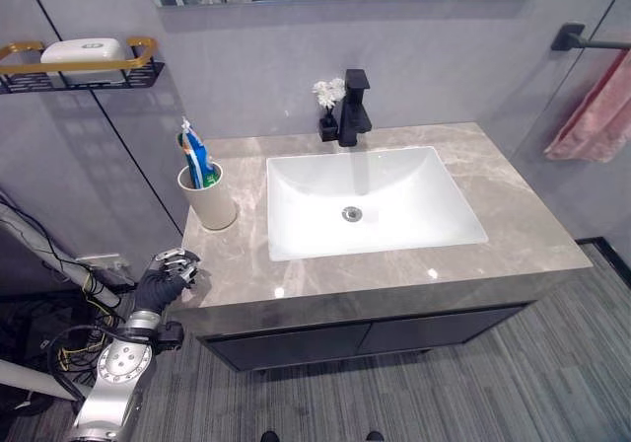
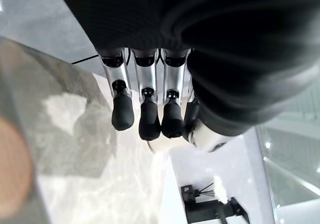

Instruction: Put brush and paste in cup on sink, flatten towel.

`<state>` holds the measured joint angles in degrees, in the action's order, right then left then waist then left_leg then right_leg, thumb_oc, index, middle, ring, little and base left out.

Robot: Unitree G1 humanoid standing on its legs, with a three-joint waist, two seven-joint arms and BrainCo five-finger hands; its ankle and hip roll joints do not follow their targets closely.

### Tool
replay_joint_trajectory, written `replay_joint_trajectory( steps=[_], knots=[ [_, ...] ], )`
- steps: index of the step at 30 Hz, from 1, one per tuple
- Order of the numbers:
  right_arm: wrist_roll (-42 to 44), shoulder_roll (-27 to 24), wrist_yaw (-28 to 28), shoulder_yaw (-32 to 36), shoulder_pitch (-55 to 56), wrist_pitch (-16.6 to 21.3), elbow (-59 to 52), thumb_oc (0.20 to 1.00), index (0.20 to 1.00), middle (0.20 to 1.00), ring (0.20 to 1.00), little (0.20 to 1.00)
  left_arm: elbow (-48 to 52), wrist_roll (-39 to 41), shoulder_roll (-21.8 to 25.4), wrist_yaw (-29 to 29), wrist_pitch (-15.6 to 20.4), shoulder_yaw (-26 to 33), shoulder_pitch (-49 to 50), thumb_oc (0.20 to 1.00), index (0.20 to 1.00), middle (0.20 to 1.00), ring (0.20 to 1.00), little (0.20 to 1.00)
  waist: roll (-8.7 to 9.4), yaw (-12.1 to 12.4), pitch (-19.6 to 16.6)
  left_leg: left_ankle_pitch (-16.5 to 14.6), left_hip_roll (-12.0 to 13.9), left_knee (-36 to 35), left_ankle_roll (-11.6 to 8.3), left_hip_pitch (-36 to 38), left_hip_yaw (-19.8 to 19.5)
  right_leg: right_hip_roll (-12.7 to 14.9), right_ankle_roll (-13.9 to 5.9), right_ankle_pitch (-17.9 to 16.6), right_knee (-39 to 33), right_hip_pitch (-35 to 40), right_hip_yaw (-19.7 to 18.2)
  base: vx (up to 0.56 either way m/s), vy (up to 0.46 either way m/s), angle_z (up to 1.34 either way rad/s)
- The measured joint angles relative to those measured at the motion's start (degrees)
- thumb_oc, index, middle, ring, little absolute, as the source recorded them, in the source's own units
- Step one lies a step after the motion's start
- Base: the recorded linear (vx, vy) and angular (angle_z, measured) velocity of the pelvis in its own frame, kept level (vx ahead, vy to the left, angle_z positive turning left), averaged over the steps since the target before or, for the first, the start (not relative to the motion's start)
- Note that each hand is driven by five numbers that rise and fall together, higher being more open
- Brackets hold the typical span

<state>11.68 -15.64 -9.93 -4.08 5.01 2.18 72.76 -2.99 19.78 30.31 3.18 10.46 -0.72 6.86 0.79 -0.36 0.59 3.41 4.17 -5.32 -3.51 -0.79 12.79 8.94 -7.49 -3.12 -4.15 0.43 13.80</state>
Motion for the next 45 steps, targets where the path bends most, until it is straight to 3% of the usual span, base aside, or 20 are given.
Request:
replay_joint_trajectory(
  steps=[5,9,12,15,16,18,20,24,25,28,29,31,33,36,45],
  knots=[
    [-4.67,1.26,1.39,-0.02,-1.88,0.32,-2.78,1.0,1.0,1.0,1.0,1.0,0.8,0.0,-1.26,-0.87,0.8,-2.92,-2.29,0.2,0.2,0.2,0.2,0.2,1.43,0.03,2.37,-0.66,-2.43,0.67,1.24,0.18,-1.3,3.04,-1.6,1.85,4.47,-0.59,0.93,-0.03,0.168,0.22],
    [-4.65,1.31,1.5,0.04,-1.33,0.28,-2.66,1.0,1.0,1.0,1.0,1.0,2.51,-0.1,0.15,-1.79,0.89,-3.43,-3.16,0.2,0.2,0.2,0.2,0.2,3.35,-0.1,4.32,-2.66,-6.01,2.87,4.14,-0.35,-3.11,7.63,-3.29,4.19,10.73,-1.36,1.27,-0.01,0.189,0.23],
    [-4.63,1.58,1.62,0.02,-0.92,0.21,-2.84,1.0,1.0,1.0,1.0,1.0,2.57,-0.11,0.79,-2.18,1.03,-4.65,-4.04,0.2,0.2,0.2,0.2,0.2,2.93,-0.46,4.84,-2.77,-6.82,3.2,5.01,-0.46,-3.51,9.01,-2.82,3.74,16.22,-4.25,0.8,-0.01,0.16,0.14],
    [-4.54,2.65,2.7,-0.38,-1.66,0.29,-4.32,1.0,1.0,1.0,1.0,1.0,2.78,-0.11,0.94,-2.32,1.09,-5.12,-4.71,0.2,0.2,0.2,0.2,0.2,2.35,-0.7,6.27,-3.53,-7.35,4.11,7.17,0.04,-3.11,10.08,-1.46,1.87,24.46,-8.4,0.33,0.06,0.208,-0.08],
    [-4.53,2.6,3.01,-1.78,-1.92,0.35,-3.91,1.0,1.0,1.0,1.0,1.0,3.72,-0.05,0.98,-2.59,1.05,-5.48,-4.74,0.2,0.2,0.2,0.2,0.2,1.68,-0.93,6.88,-3.26,-7.3,3.18,8.16,1.08,-3.34,9.46,-2.37,4.15,27.71,-11.12,-2.43,0.08,0.054,-0.01],
    [-4.54,2.41,3.98,-2.64,-2.89,0.14,-3.41,1.0,1.0,1.0,1.0,1.0,5.92,0.01,1.48,-4.03,1.09,-5.65,-5.27,0.2,0.2,0.2,0.2,0.2,2.02,-0.84,7.07,-3.52,-7.75,3.05,8.34,1.72,-3.11,9.49,-2.88,4.68,22.6,-11.73,-1.9,0.08,-0.018,0.01],
    [-4.74,2.41,4.26,-2.82,-2.52,0.07,-2.88,1.0,1.0,1.0,1.0,1.0,7.01,0.48,1.46,-4.73,1.21,-5.75,-5.73,0.2,0.2,0.2,0.2,0.2,2.41,-0.87,6.83,-3.7,-8.12,3.02,8.52,1.8,-3.39,9.5,-4.15,2.34,15.68,-11.88,-2.02,0.09,-0.066,0.09],
    [-6.22,2.35,5.02,-4.08,-3.34,-0.77,-1.25,1.0,1.0,1.0,1.0,1.0,6.89,0.63,1.49,-5.09,1.16,-6.42,-6.54,0.2,0.2,0.2,0.2,0.2,3.16,-0.69,6.5,-3.65,-8.1,3.05,7.97,2.21,-4.22,9.57,-5.36,-3.79,7.68,-12.17,-2.44,0.1,-0.069,0.13],
    [-7.73,2.42,5.1,-4.59,-3.66,-0.92,-0.67,1.0,1.0,1.0,1.0,1.0,6.87,0.64,1.5,-5.1,1.14,-6.44,-6.47,0.2,0.2,0.2,0.2,0.2,3.66,-0.46,6.36,-4.22,-8.11,3.1,7.09,3.24,-4.17,9.64,-5.12,-5.88,5.85,-11.59,-1.82,0.13,-0.096,0.01],
    [-9.74,3.21,5.48,-5.24,-3.32,-1.28,0.67,1.0,1.0,1.0,1.0,1.0,6.92,1.88,1.97,-5.97,1.13,-6.34,-6.03,0.2,0.2,0.2,0.2,0.2,6.08,-0.36,5.43,-6.03,-8.53,2.85,4.56,6.09,-4.83,8.93,-4.32,-7.78,2.75,-7.14,-0.72,0.18,-0.121,0.09],
    [-10.36,3.32,5.55,-5.26,-2.91,-1.4,0.92,1.0,1.0,1.0,1.0,1.0,6.52,2.31,1.03,-6.14,1.08,-6.35,-5.81,0.2,0.2,0.2,0.2,0.2,6.11,-0.48,5.01,-6.73,-7.72,3.04,3.59,6.77,-5.42,7.99,-2.71,-8.48,1.7,-5.82,-0.99,0.13,-0.097,0.08],
    [-10.77,2.63,5.89,-5.89,-3.64,-2.03,1.12,1.0,1.0,1.0,1.0,1.0,7.64,2.78,0.71,-6.88,1.04,-6.89,-4.52,0.2,0.2,0.2,0.2,0.2,3.31,-0.41,4.39,-7.23,-4.25,2.98,1.74,6.82,-5.45,4.49,-1.6,-7.74,0.63,-5.03,0.18,0.14,-0.12,0.0],
    [-10.89,1.55,6.3,-6.3,-3.73,-2.39,0.93,1.0,1.0,1.0,1.0,1.0,7.72,3.65,0.31,-7.35,0.94,-6.77,-4.42,0.2,0.2,0.2,0.2,0.2,1.91,-0.54,3.9,-6.98,-1.94,2.72,0.73,6.82,-5.79,2.07,-0.12,-8.2,-0.82,-4.16,1.0,0.15,-0.142,0.02],
    [-10.91,1.34,6.07,-6.51,-4.45,-2.32,-0.24,1.0,1.0,1.0,1.0,1.0,7.84,6.68,0.23,-7.66,0.51,-6.6,-4.44,0.2,0.2,0.2,0.2,0.2,1.63,-0.61,3.71,-6.92,-0.32,2.58,-0.07,6.95,-5.67,0.33,0.89,-7.53,-0.81,-4.18,1.16,0.1,-0.08,-0.05],
    [-13.79,1.56,5.28,-9.56,-5.11,-2.14,-2.13,1.0,1.0,1.0,1.0,1.0,7.85,7.35,0.12,-7.78,-0.49,-6.39,-1.96,0.2,0.2,0.2,0.2,0.2,0.76,-0.5,2.33,-6.72,-0.31,0.2,-0.65,7.45,-5.74,0.35,0.67,-6.85,-0.83,-4.83,1.09,0.05,-0.038,0.0]
  ],
)
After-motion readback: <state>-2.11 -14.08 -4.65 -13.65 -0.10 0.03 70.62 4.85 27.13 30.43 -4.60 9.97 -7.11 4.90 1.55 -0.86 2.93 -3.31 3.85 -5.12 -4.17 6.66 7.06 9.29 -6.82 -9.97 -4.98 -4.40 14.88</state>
